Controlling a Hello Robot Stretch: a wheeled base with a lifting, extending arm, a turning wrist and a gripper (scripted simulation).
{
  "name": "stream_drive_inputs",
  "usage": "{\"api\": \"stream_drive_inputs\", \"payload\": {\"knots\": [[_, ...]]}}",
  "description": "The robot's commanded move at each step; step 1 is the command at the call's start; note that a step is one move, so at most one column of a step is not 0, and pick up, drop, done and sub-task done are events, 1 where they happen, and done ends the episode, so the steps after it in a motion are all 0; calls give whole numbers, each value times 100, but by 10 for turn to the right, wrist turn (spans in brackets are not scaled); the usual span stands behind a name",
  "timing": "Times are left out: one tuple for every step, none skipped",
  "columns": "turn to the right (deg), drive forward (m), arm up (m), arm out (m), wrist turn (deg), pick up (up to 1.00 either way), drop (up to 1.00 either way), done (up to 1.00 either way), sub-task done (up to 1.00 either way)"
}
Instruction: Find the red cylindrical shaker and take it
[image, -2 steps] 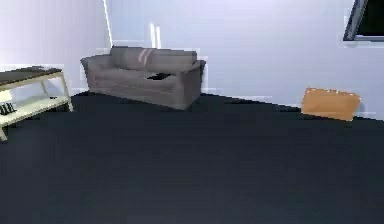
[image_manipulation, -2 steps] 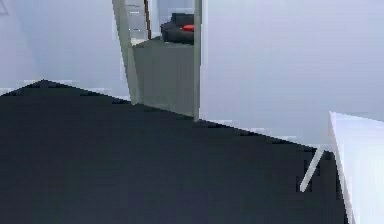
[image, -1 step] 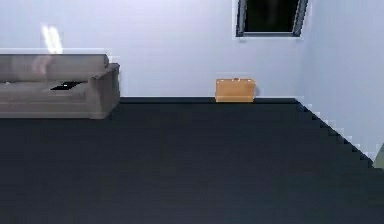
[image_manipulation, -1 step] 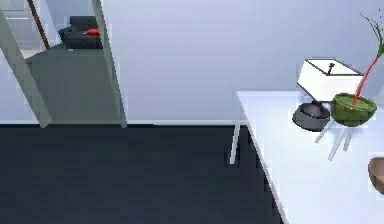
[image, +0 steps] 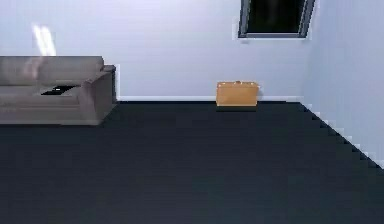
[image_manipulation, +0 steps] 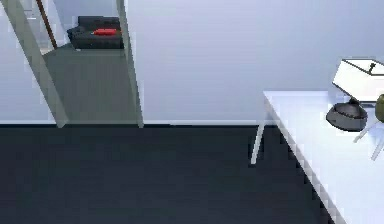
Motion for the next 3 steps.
{"api": "stream_drive_inputs", "payload": {"knots": [[-450,0,0,0,0,0,0,0,0],[-390,0,0,0,0,0,0,0,0],[0,55,0,0,0,0,0,0,0]]}}
